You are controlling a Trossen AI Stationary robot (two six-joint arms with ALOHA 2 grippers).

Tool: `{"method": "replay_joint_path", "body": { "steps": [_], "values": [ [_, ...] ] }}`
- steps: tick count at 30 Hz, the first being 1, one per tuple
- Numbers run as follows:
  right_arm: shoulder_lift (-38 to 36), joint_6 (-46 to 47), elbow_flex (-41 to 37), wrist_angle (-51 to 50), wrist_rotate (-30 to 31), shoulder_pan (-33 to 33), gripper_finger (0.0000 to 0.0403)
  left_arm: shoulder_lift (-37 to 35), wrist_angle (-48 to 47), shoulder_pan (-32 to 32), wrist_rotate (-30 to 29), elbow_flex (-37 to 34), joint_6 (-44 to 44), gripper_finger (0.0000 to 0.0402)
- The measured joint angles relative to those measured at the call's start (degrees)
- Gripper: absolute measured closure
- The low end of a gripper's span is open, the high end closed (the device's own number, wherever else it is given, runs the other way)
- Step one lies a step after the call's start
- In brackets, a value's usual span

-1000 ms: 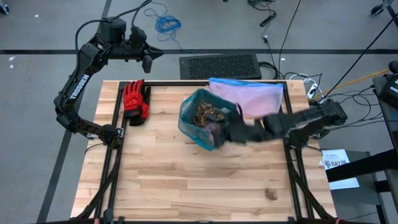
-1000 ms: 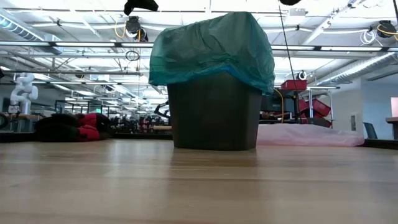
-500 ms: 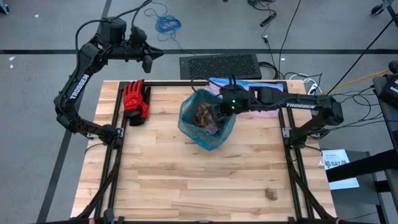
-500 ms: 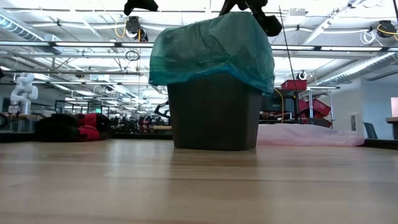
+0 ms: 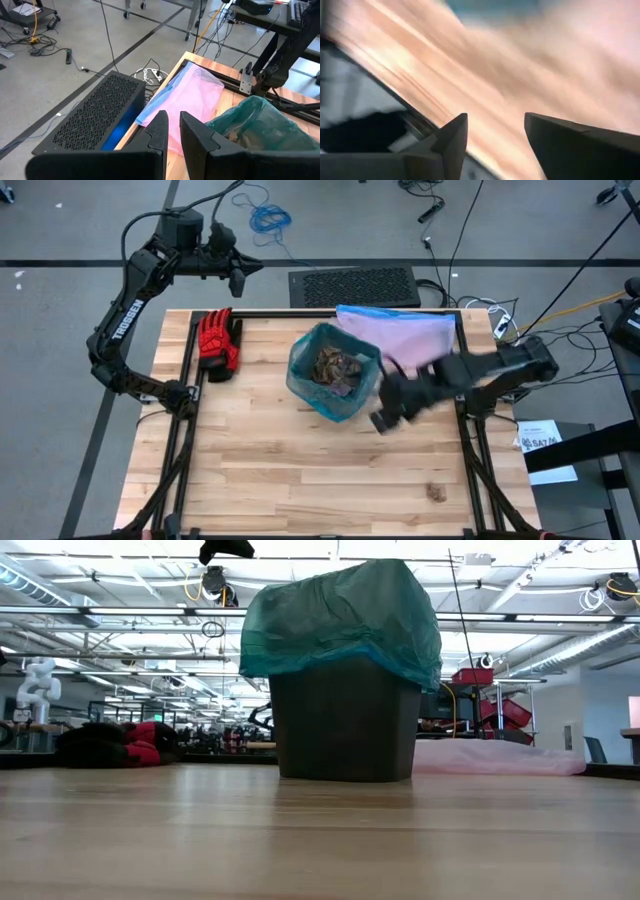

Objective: Place trash/remove bag and relplace
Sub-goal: Put the brown napkin into the black trash bin

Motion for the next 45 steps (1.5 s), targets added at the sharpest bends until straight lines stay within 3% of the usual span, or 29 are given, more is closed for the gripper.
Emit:
{"method": "replay_joint_path", "body": {
  "steps": [4,8,13,18,22,26,31,36,39,45],
  "values": [
    [1.47,11.86,-1.63,-8.46,-3.71,10.23,0.0218,0.0,0.02,0.02,0.0,-0.01,0.02,0.0357],
    [2.92,20.59,-7.41,-6.38,-8.62,16.93,0.0208,0.0,0.04,0.02,0.0,0.0,0.05,0.0357],
    [3.3,29.58,-17.59,3.79,-14.15,22.85,0.0181,0.0,0.03,0.02,0.0,-0.01,0.31,0.0357],
    [3.3,37.35,-28.72,20.69,-18.59,27.37,0.0155,0.0,-0.01,0.02,0.0,-0.01,0.28,0.0357],
    [3.3,44.54,-38.24,32.85,-18.73,30.92,0.0149,0.0,-0.39,0.02,0.0,-0.01,0.28,0.0357],
    [3.3,50.79,-46.04,38.67,-18.23,32.87,0.0157,0.0,-1.16,0.02,-0.02,-0.01,0.26,0.0357],
    [3.3,53.13,-51.23,42.68,-12.56,32.6,0.0223,0.01,-1.15,0.02,-0.02,-0.01,0.26,0.0357],
    [3.89,51.45,-52.39,46.56,-12.23,30.48,0.0376,0.02,-1.12,0.02,-0.26,0.01,0.29,0.0357],
    [3.34,50.8,-52.12,48.2,-10.01,28.35,0.0392,0.02,-1.14,0.02,-0.26,-0.01,0.28,0.0357],
    [0.93,40.1,-40.63,47.66,6.73,25.42,0.0401,0.04,-1.57,0.02,-0.28,-0.01,0.27,0.0357]
  ]
}}
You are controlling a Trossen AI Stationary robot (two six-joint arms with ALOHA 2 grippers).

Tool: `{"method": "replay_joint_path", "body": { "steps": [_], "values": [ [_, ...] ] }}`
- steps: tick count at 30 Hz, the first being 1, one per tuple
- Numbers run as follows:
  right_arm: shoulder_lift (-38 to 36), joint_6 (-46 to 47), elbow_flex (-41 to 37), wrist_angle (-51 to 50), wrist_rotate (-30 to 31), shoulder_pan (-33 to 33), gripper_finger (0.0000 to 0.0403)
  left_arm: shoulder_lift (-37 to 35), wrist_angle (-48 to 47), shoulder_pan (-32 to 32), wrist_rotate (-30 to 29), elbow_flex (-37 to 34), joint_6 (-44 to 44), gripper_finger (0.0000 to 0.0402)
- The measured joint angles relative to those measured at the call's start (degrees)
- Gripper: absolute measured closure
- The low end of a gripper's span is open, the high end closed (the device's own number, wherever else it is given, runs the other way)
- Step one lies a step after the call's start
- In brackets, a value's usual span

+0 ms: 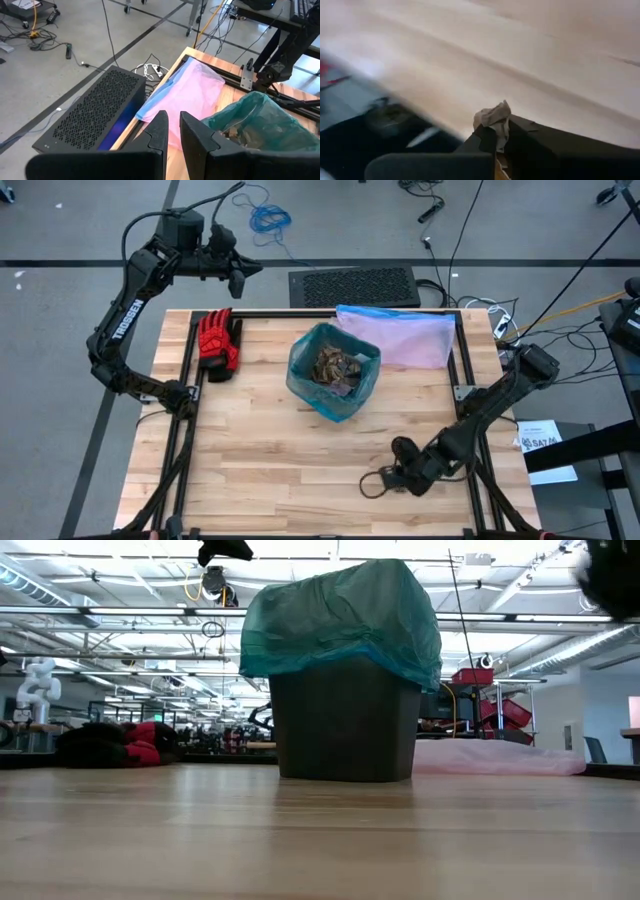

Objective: Place trash/remove bag and relplace
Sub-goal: Put the brown napkin into the black trash bin

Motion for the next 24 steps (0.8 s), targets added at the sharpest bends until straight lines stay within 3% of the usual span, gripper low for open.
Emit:
{"method": "replay_joint_path", "body": {
  "steps": [8,11,15,19,24],
  "values": [
    [0.05,-16.69,28.56,-24.32,19.71,-6.94,0.0402,0.0,-0.38,-0.02,-1.28,0.0,-0.31,0.0357],
    [0.03,-25.28,37.67,-31.46,22.57,-12.66,0.0402,0.0,-1.33,-0.02,-3.0,0.0,-0.04,0.0357],
    [0.71,-39.44,46.59,-37.65,20.73,-23.4,0.0403,0.0,-1.71,-0.02,-6.13,0.0,0.1,0.0357],
    [3.8,-55.92,51.28,-40.58,12.11,-35.83,0.0403,0.36,-3.97,-0.8,-6.64,0.0,-0.38,0.0357],
    [9.49,-73.18,55.79,-40.76,3.57,-46.87,0.0403,0.39,-8.83,-3.76,-6.72,0.0,-0.38,0.0357]
  ]
}}
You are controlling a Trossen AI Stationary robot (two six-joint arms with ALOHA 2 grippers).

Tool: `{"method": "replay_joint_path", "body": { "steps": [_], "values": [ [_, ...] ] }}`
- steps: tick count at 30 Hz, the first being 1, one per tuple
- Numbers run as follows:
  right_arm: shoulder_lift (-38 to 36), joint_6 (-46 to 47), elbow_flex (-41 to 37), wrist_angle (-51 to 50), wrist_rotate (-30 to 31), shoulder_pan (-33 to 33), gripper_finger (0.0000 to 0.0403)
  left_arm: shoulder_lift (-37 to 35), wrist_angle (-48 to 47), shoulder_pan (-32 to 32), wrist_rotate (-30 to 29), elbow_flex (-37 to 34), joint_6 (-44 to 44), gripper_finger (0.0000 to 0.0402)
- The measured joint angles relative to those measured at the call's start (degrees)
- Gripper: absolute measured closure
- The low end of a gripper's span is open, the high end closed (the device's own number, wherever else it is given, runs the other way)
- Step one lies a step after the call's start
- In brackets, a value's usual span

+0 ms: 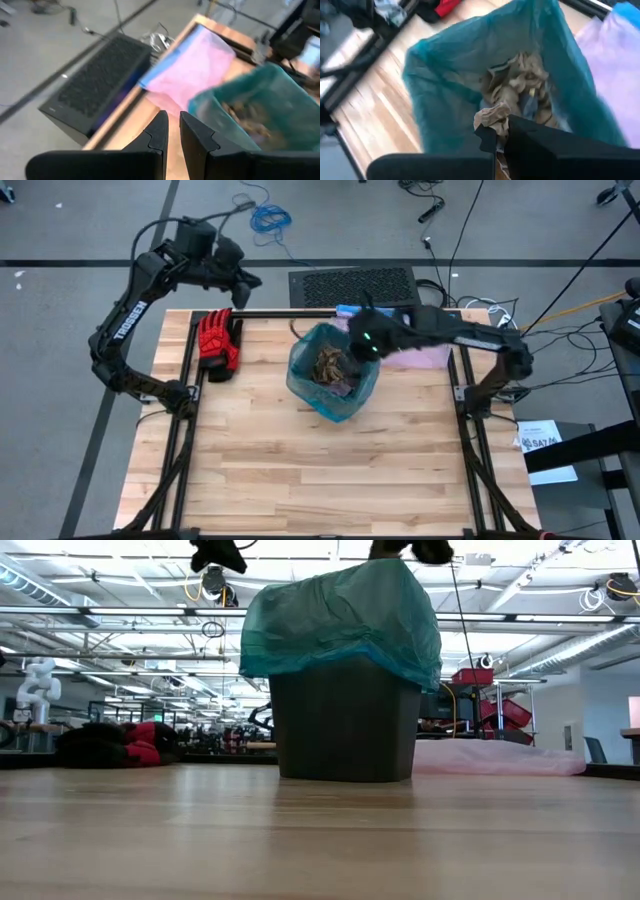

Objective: Place trash/remove bag and relplace
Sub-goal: Put the brown napkin into the black trash bin

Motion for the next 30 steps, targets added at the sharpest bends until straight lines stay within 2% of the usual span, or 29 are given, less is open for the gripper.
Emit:
{"method": "replay_joint_path", "body": {
  "steps": [4,7,10,15,20,25,30],
  "values": [
    [5.54,-10.73,2.97,-3.03,-5.66,-4.78,0.0403,0.0,-1.36,-4.21,-1.11,0.0,-2.11,0.0357],
    [8.53,-17.36,3.38,-5.61,-8.13,-6.63,0.0403,-0.06,3.4,-7.28,-1.57,0.0,-9.6,0.0359],
    [11.56,-22.79,3.38,-7.86,-8.41,-7.63,0.0403,-1.1,9.46,-9.85,-1.75,-0.05,-13.49,0.0373],
    [14.56,-29.83,3.38,-7.26,-8.38,-8.19,0.0403,-3.22,16.81,-12.35,-2.34,-0.02,-14.96,0.0398],
    [16.51,-33.22,3.38,-7.31,-8.36,-8.62,0.0402,-4.12,17.77,-14.47,-10.19,-0.02,-15.07,0.04],
    [17.29,-33.24,3.38,-7.05,-8.15,-10.35,0.0402,-2.95,12.54,-15.59,-19.95,-0.02,-17.0,0.04],
    [16.88,-34.12,3.38,-5.99,-8.04,-11.8,0.0387,-1.17,11.0,-17.47,-21.32,-0.02,-25.62,0.04]
  ]
}}
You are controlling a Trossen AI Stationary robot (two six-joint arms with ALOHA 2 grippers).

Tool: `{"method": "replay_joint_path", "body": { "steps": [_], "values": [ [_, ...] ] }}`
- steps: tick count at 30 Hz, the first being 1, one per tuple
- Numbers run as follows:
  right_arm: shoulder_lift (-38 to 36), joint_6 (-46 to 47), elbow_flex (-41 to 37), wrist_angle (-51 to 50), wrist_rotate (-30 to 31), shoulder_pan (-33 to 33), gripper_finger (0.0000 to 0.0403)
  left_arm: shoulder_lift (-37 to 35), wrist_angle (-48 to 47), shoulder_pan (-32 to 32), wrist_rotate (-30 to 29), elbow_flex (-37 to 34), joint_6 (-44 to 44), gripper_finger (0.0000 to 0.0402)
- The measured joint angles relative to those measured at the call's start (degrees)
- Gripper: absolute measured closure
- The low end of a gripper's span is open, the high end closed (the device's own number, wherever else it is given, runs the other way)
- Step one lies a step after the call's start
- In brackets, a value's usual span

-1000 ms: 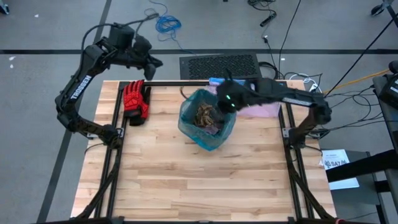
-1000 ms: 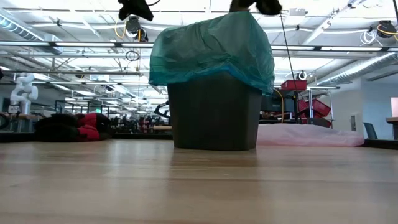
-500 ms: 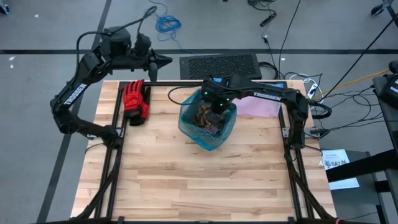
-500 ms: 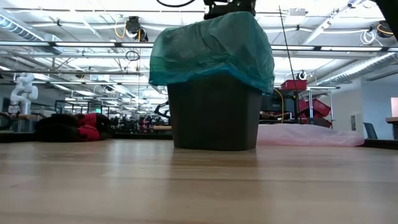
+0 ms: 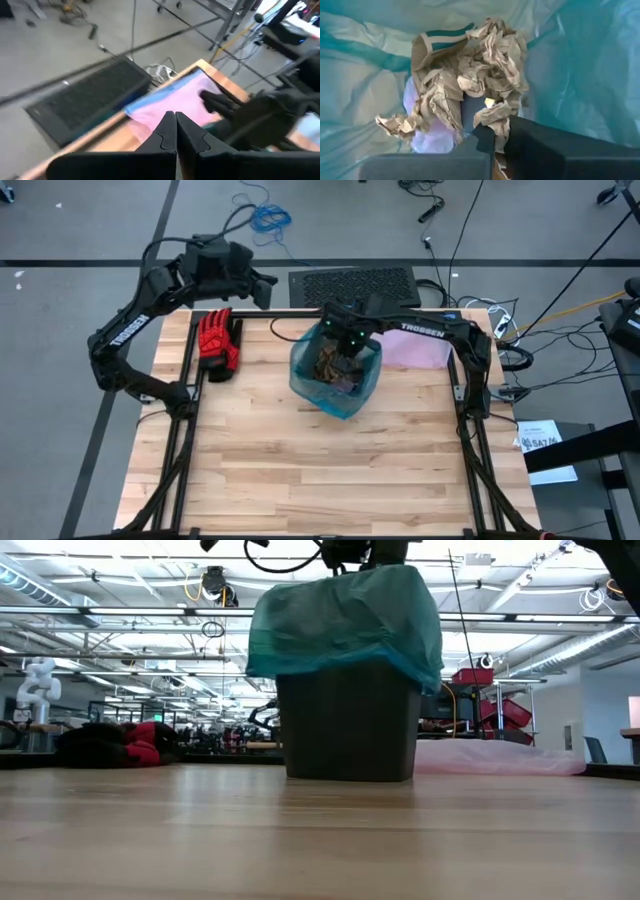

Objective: Place trash/remove bag and relplace
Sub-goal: Put the brown napkin into the black trash bin, then remove the blue trash bag from the black trash bin

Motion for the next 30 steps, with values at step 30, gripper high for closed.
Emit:
{"method": "replay_joint_path", "body": {
  "steps": [30],
  "values": [
    [-0.16,1.8,18.39,-9.17,-1.85,0.0,0.0329,9.13,-16.72,2.7,-1.24,0.0,2.21,0.0401]
  ]
}}
